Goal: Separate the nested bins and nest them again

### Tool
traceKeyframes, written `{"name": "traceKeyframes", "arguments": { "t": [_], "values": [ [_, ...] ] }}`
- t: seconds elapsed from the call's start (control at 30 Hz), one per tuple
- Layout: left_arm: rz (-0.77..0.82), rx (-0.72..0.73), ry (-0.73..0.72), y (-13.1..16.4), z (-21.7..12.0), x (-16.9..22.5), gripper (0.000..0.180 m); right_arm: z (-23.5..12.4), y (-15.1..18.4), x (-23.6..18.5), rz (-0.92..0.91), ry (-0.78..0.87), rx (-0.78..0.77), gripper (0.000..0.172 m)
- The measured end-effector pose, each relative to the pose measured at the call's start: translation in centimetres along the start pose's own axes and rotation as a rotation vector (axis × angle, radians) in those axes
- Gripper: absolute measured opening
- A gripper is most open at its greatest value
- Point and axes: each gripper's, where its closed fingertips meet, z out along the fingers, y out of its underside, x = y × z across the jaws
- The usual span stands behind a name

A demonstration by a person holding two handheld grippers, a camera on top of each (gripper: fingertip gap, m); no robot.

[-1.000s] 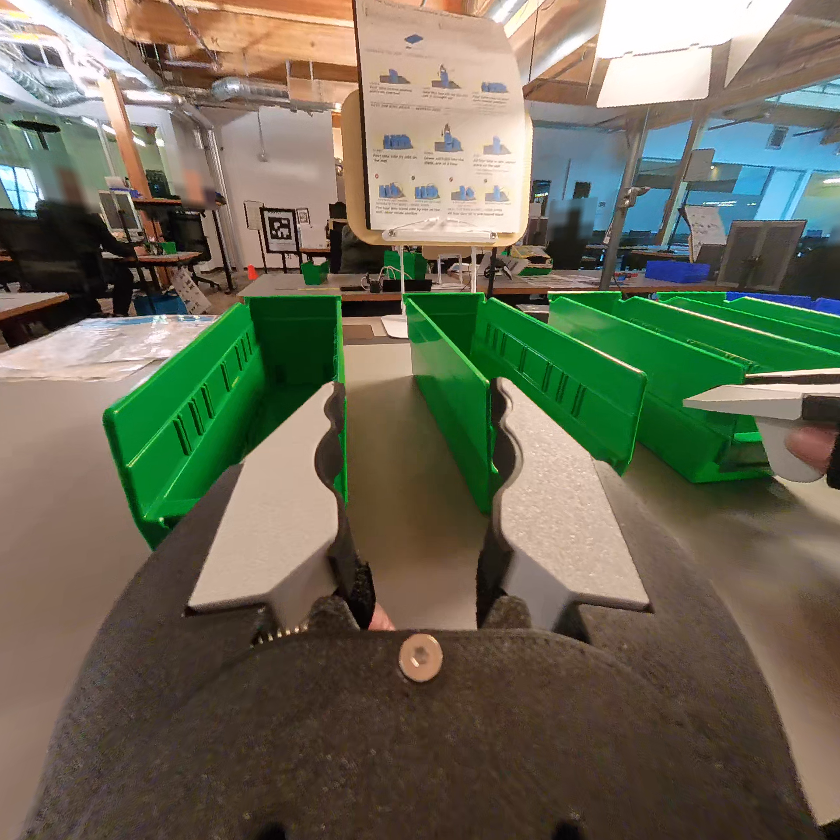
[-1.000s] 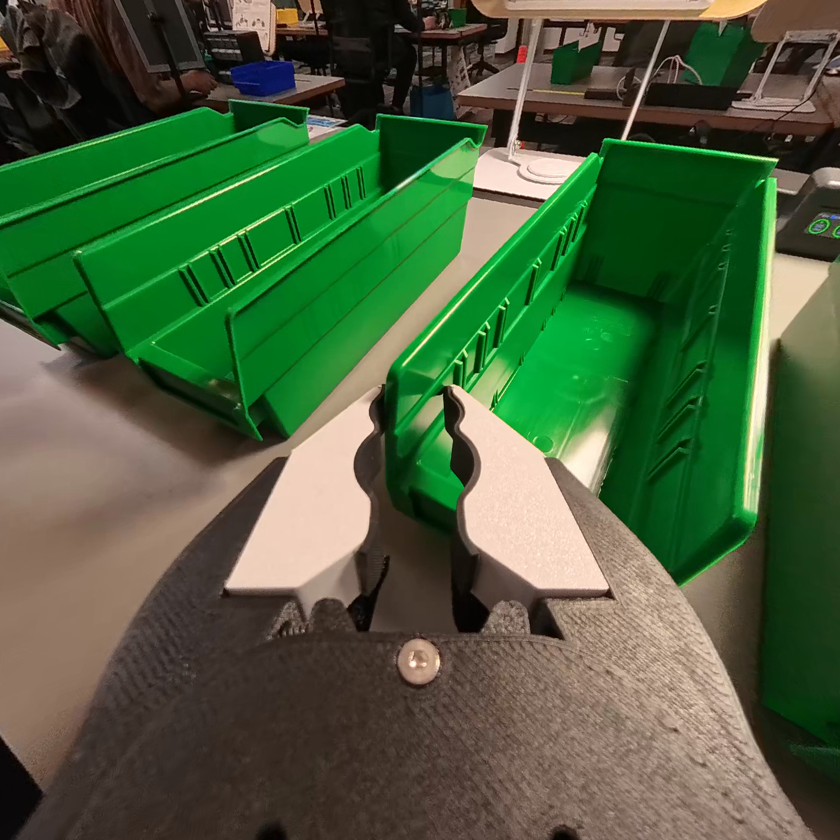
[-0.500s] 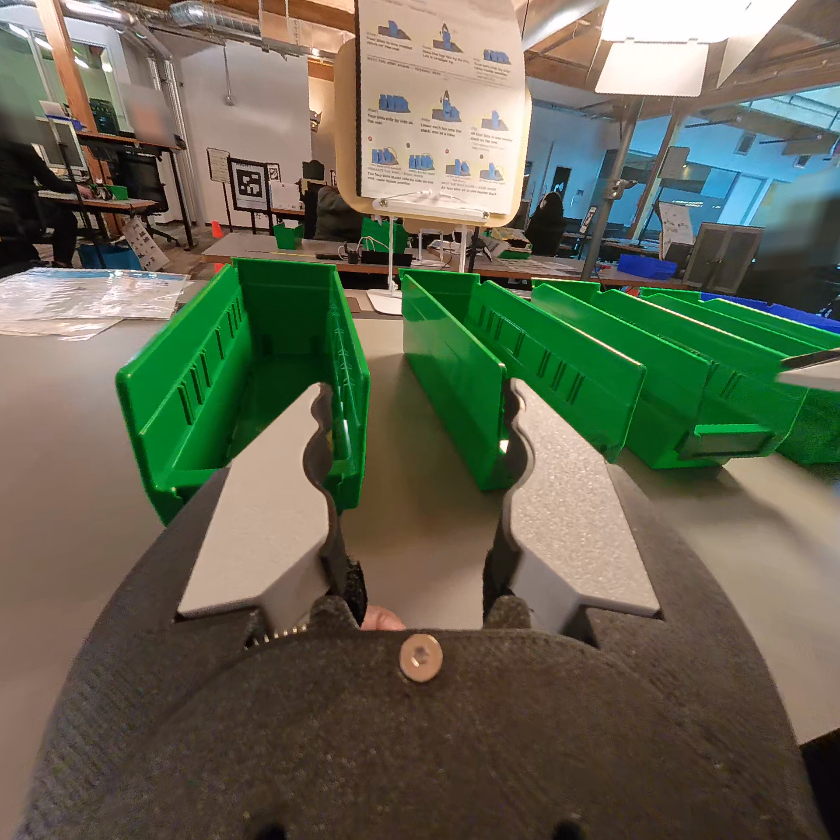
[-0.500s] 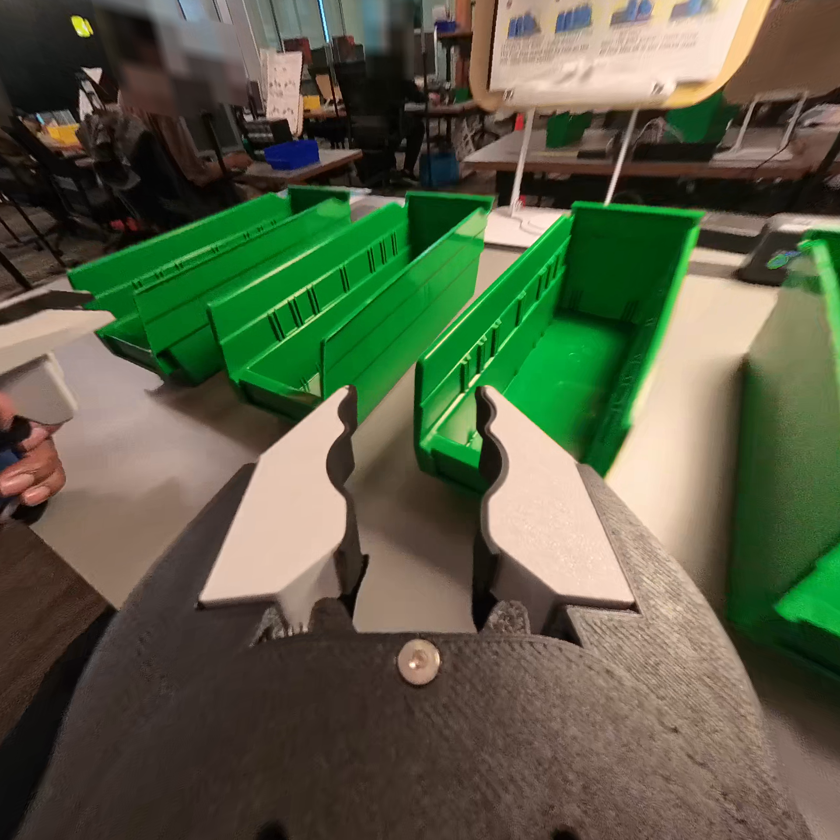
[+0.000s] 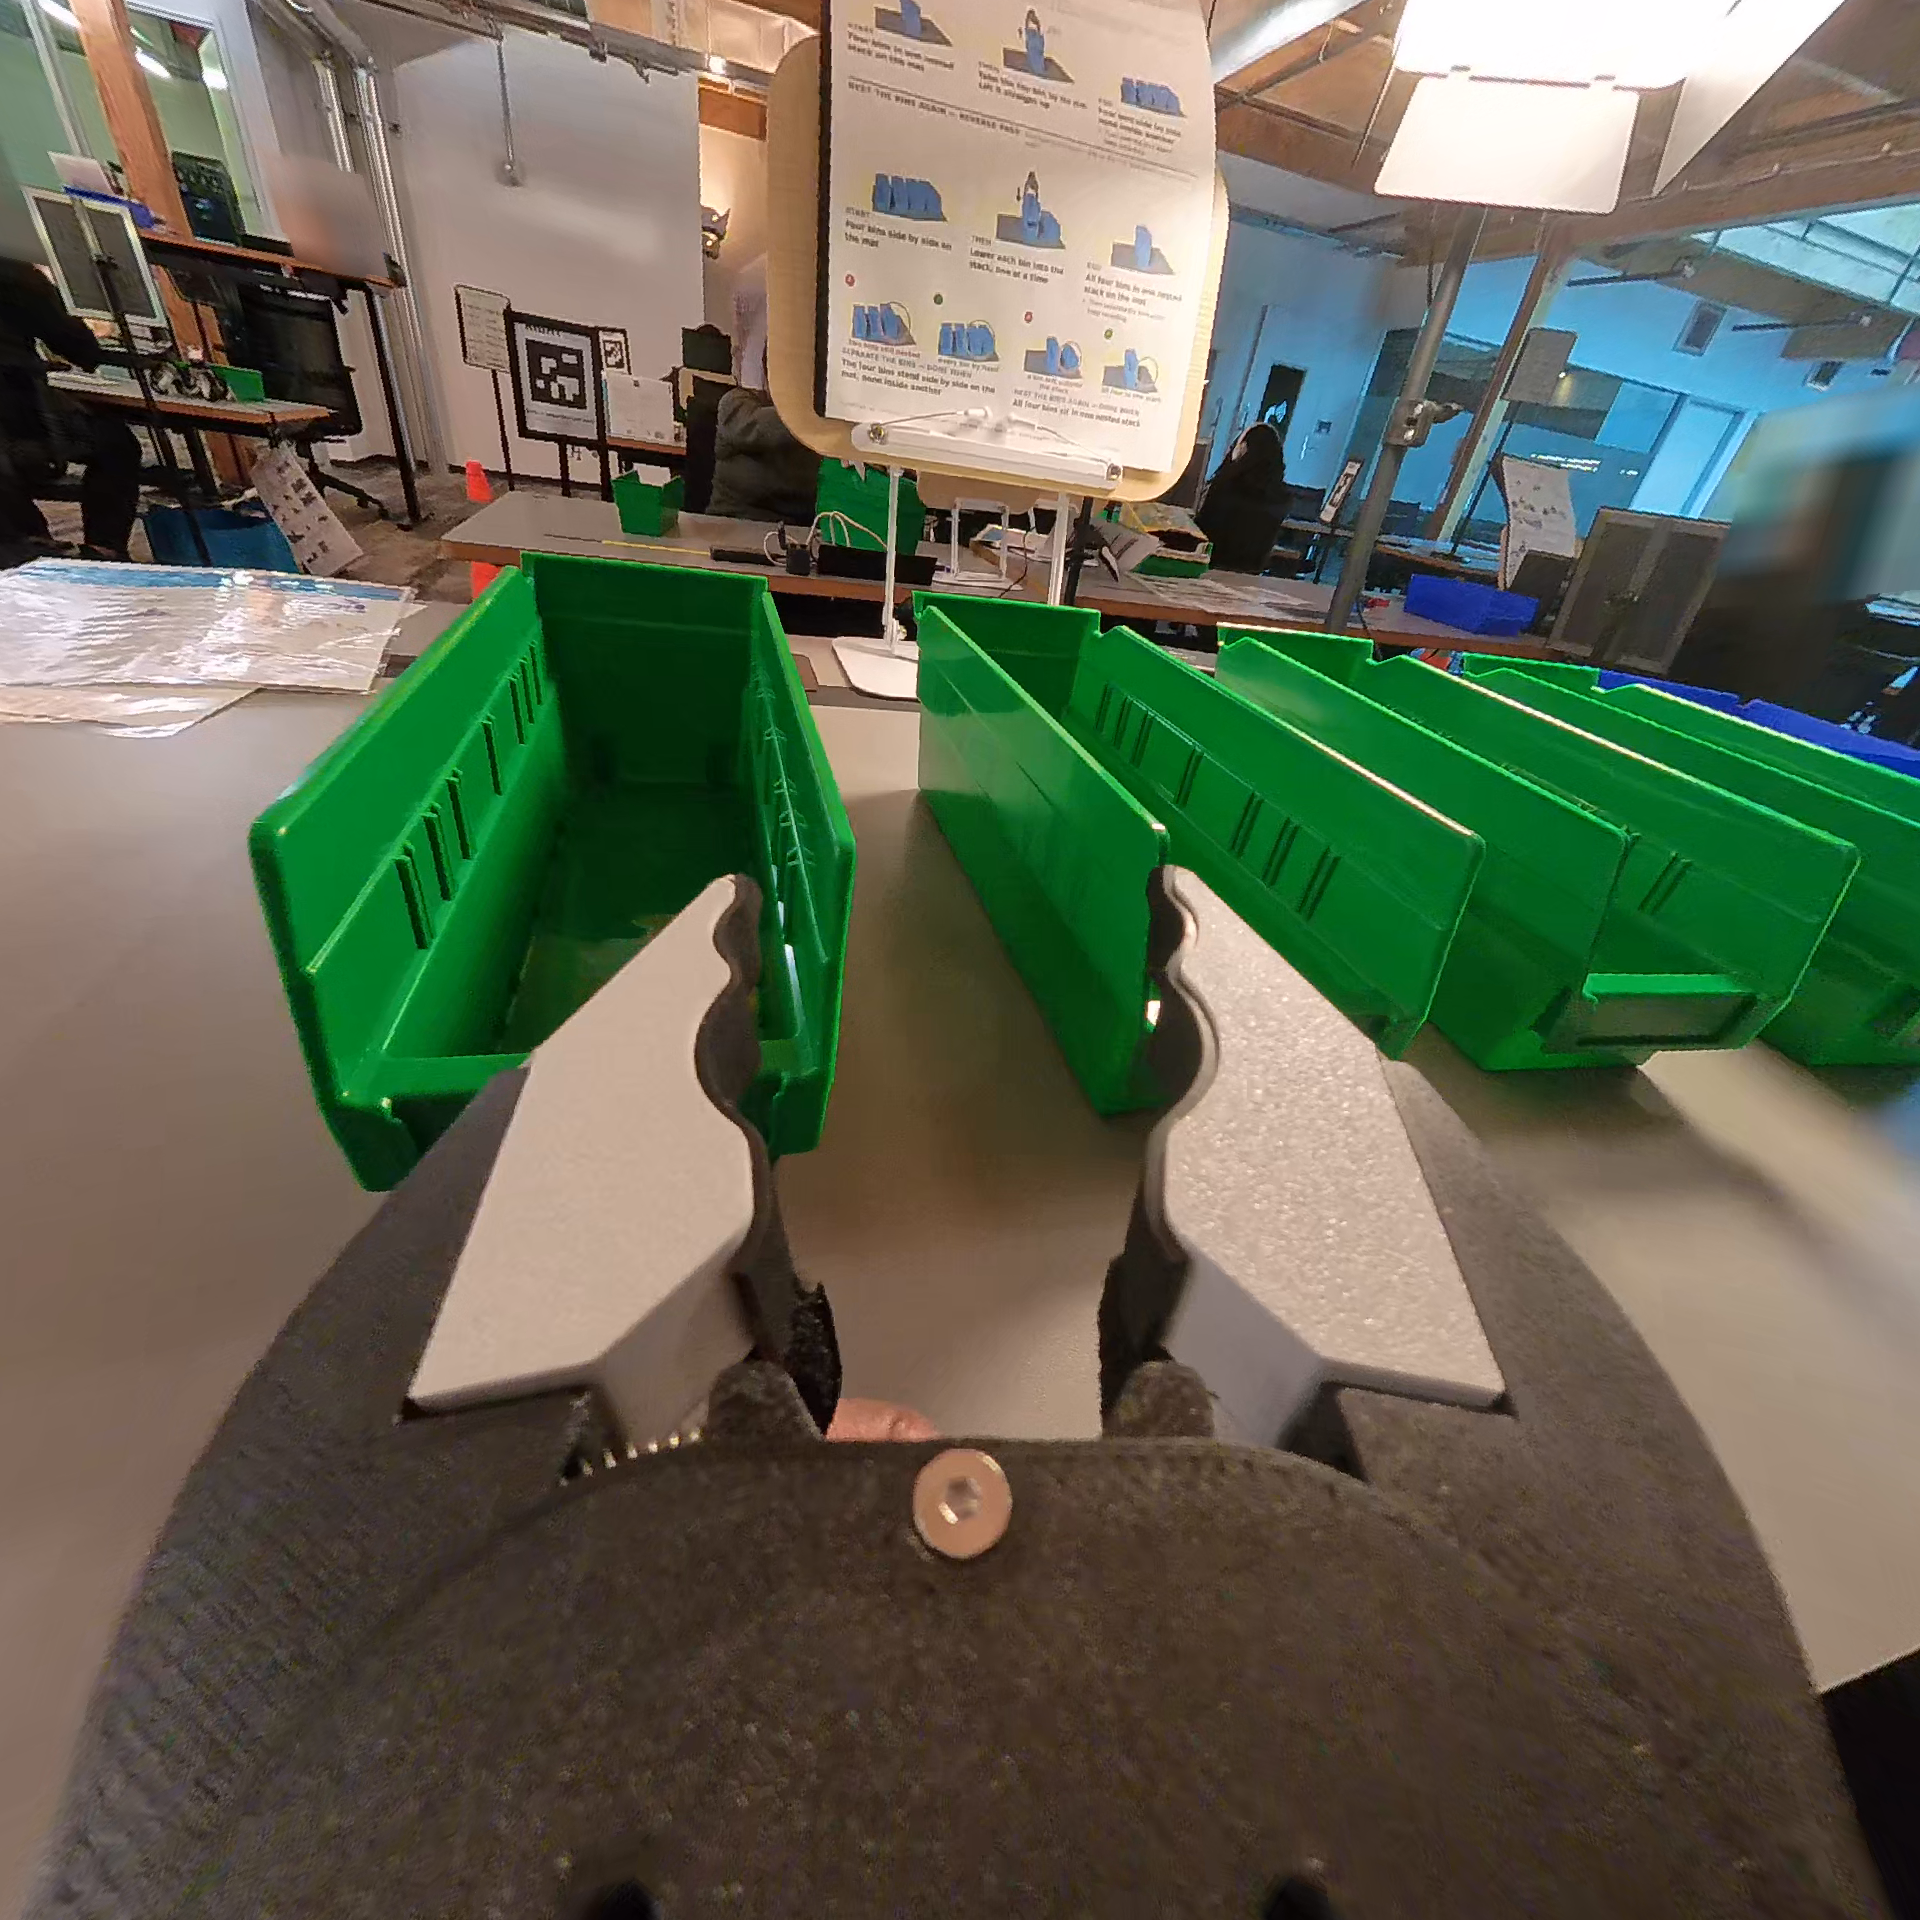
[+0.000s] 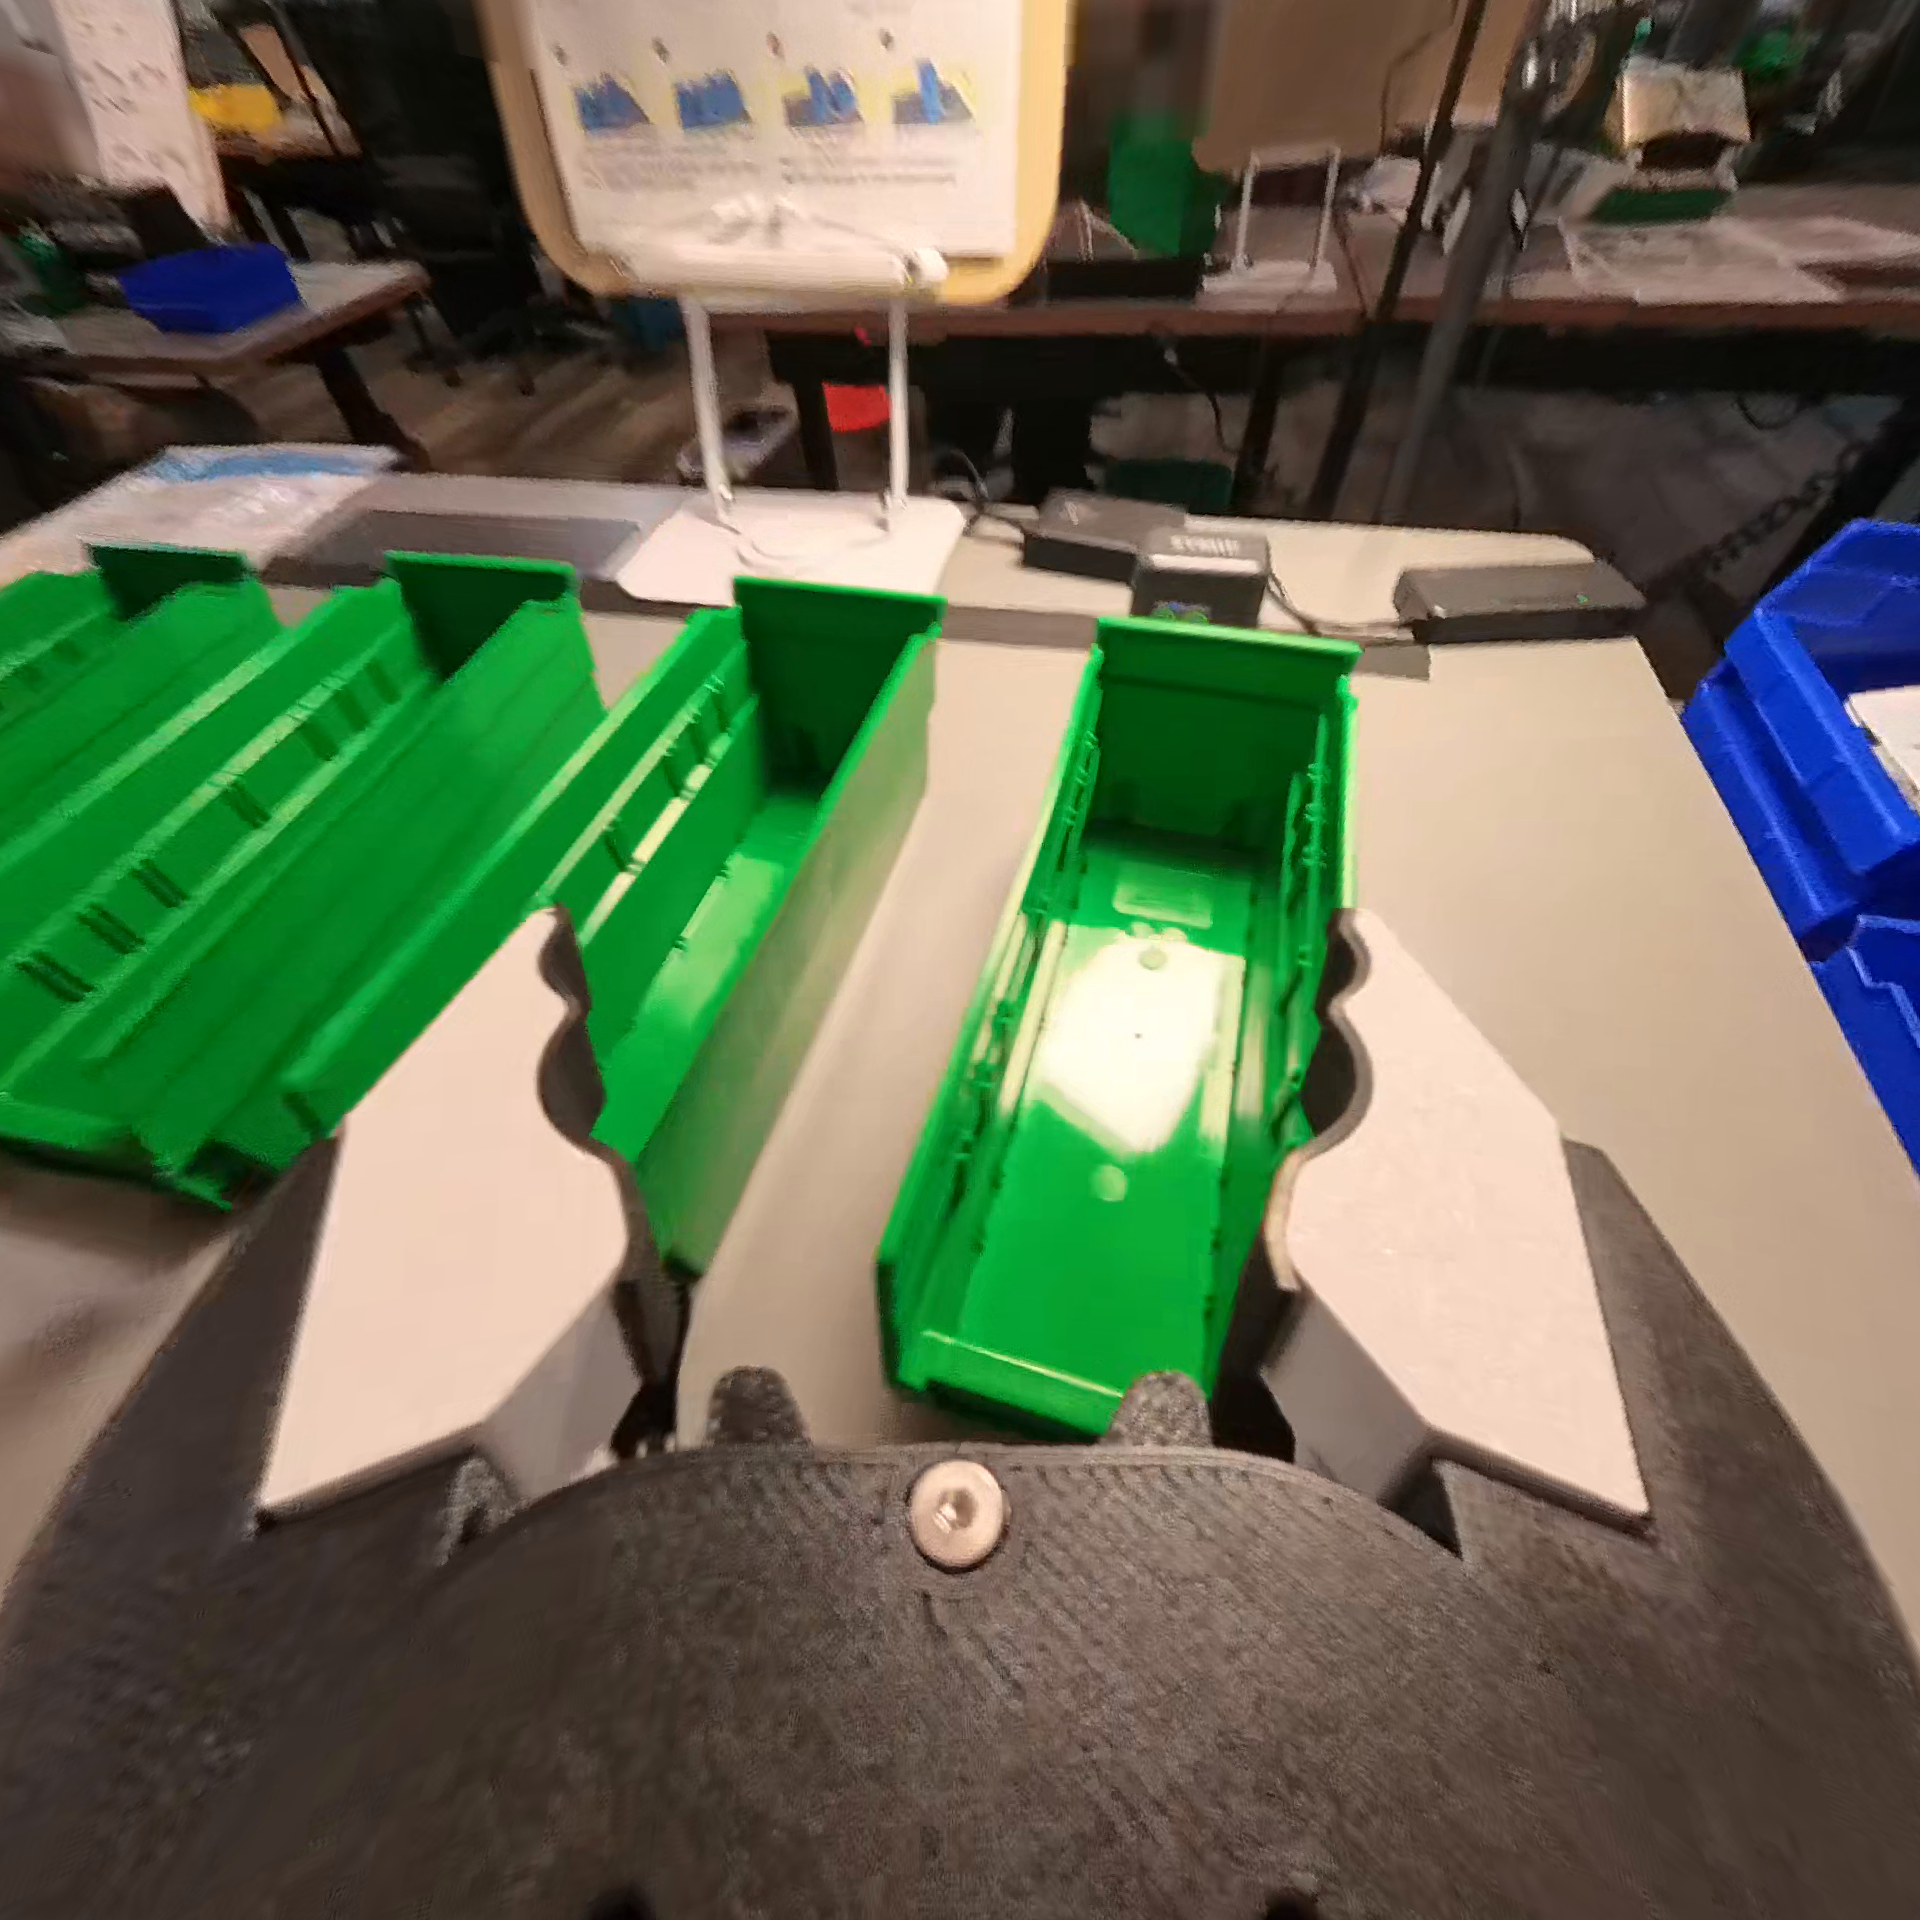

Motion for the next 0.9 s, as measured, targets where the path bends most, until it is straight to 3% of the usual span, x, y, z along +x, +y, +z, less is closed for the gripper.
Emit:
{"name": "traceKeyframes", "arguments": {
  "t": [0.13,0.43,0.9],
  "values": [
    [0.003,-0.015,0.005,0.2,0.2,0.1,0.074,3.5,2.4,2.8,0.014,0.008,-0.216,0.156],
    [-0.055,-0.062,0.029,0.8,0.7,-0.2,0.074,8.3,7.2,5.6,0.113,-0.019,-0.684,0.158],
    [-0.055,-0.096,0.027,1.3,1.0,-0.2,0.073,10.6,8.8,6.2,0.055,0.078,-0.775,0.159]
  ]
}}
